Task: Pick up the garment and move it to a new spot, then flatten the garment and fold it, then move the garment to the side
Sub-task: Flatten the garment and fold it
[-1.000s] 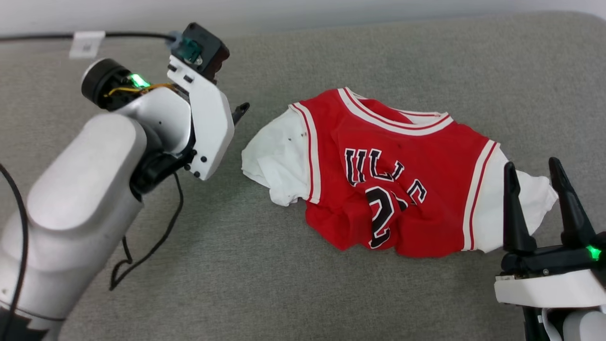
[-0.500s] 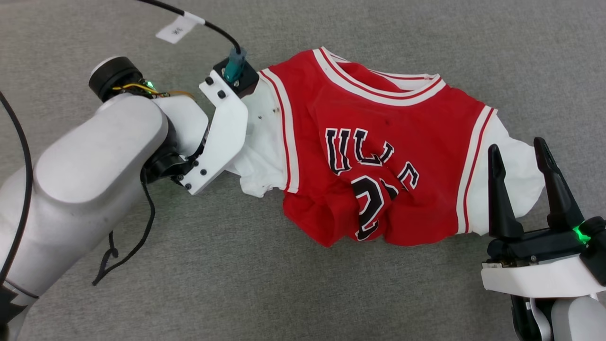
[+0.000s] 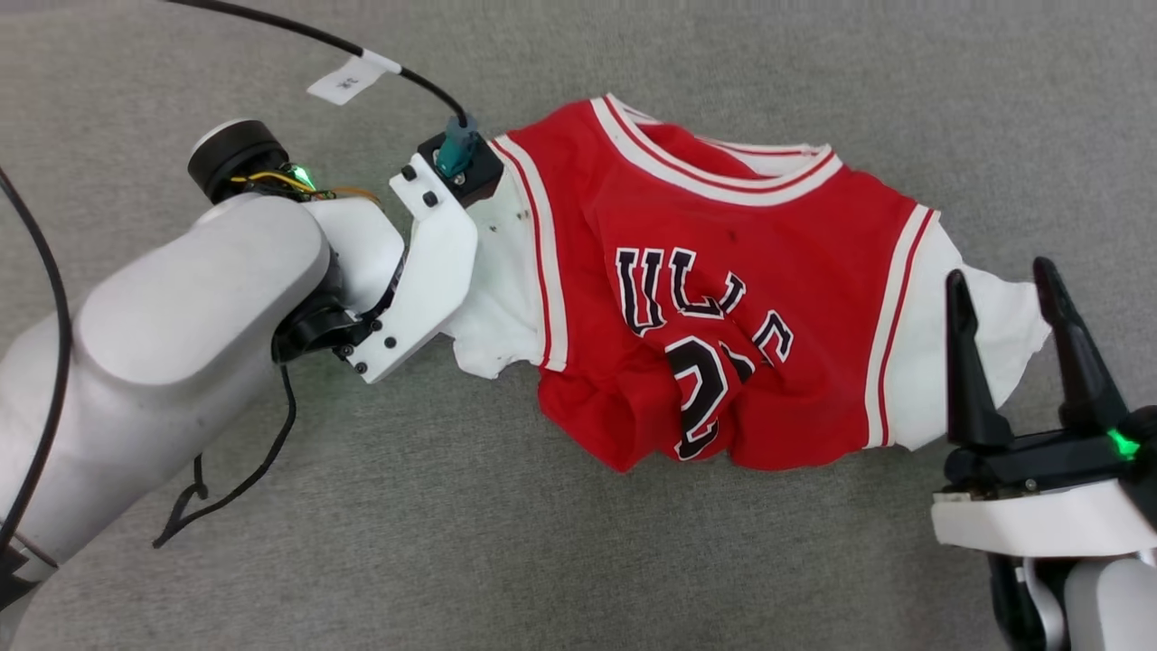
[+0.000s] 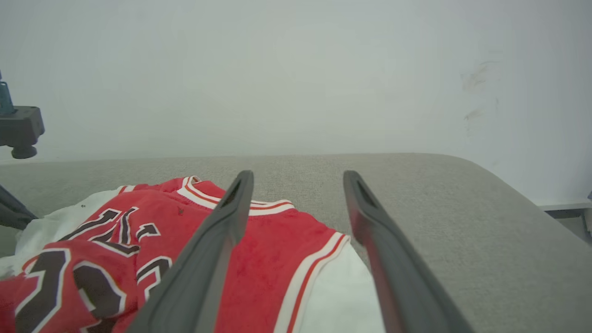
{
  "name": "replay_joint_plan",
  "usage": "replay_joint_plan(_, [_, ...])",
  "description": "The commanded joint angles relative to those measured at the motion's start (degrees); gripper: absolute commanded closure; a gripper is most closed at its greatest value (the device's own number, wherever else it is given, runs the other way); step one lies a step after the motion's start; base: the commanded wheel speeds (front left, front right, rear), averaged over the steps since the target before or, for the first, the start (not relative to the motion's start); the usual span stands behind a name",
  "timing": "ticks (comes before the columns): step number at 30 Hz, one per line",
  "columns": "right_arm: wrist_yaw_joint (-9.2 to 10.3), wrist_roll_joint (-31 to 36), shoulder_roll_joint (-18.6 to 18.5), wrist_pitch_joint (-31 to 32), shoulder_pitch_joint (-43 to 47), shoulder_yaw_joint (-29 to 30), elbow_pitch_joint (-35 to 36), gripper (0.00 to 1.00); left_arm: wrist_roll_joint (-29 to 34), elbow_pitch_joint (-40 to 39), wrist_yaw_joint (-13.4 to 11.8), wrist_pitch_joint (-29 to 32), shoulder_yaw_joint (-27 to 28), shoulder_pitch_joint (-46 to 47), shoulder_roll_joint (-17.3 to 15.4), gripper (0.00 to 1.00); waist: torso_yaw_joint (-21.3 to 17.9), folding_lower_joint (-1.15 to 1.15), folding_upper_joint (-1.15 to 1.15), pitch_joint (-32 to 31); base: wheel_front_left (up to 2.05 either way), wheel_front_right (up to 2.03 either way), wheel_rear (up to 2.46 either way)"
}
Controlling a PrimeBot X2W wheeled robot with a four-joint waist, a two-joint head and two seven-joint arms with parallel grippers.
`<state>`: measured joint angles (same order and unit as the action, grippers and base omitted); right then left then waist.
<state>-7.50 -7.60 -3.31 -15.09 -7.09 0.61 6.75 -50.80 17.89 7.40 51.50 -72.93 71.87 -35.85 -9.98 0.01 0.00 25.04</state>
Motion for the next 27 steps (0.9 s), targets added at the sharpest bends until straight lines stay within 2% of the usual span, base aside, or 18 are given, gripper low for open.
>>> replay_joint_plan(1, [0.02, 0.5, -0.5, -0.1, -1.0, 0.7, -0.1, 0.0, -0.3, 0.1, 0.0, -0.9, -0.1, -0.7, -0.6, 1.0, 1.0, -0.01, 0.0, -2.0, 0.0, 0.0, 0.0])
replay_joint_plan(5, [0.02, 1.3, -3.7, -0.1, -1.6, 3.6, -0.7, 0.0, -2.0, -1.0, 0.0, -5.2, -0.3, -1.7, -2.0, 1.0, 2.6, -0.01, 0.0, -5.9, 0.0, 0.0, 0.0])
replay_joint_plan(6, [0.02, 1.7, -7.7, -0.1, -3.1, 5.8, -1.7, 0.0, -3.3, -2.3, 0.0, -8.1, -0.3, -2.7, -4.0, 1.0, 3.7, -0.01, 0.0, -8.4, 0.0, 0.0, 0.0])
replay_joint_plan(10, [0.02, 0.7, -15.1, 4.0, -5.4, 6.4, -4.4, 0.0, -4.7, -3.7, 0.0, -10.4, -0.1, -3.8, -7.0, 1.0, 5.1, -0.01, 0.0, -10.4, 0.0, 0.0, 0.0])
replay_joint_plan(13, [0.02, -3.0, -22.1, 14.4, -7.3, 3.3, -6.6, 0.0, -4.9, -4.5, -0.1, -11.3, 0.3, -4.3, -9.4, 1.0, 5.8, -0.01, 0.0, -10.8, 0.0, 0.0, 0.0])
replay_joint_plan(17, [0.02, -12.2, -32.4, 30.7, -10.8, -2.5, -7.6, 0.0, -5.0, -6.2, -0.8, -11.6, 0.5, -4.7, -11.2, 1.0, 6.8, -0.01, 0.0, -9.9, 0.0, 0.0, 0.0])
replay_joint_plan(22, [0.02, -23.2, -44.1, 49.5, -15.8, -12.0, -8.1, 0.0, -4.1, -8.2, -1.9, -11.8, 0.6, -4.0, -11.7, 1.0, 7.8, -0.01, 0.0, -7.8, 0.0, 0.0, 0.0])
replay_joint_plan(27, [0.03, -29.9, -49.1, 63.1, -21.4, -19.2, -10.2, 0.0, -3.4, -9.2, -2.4, -12.2, 1.0, -2.4, -9.8, 1.0, 9.3, -0.01, 0.0, -4.8, 0.0, 0.0, 0.0])
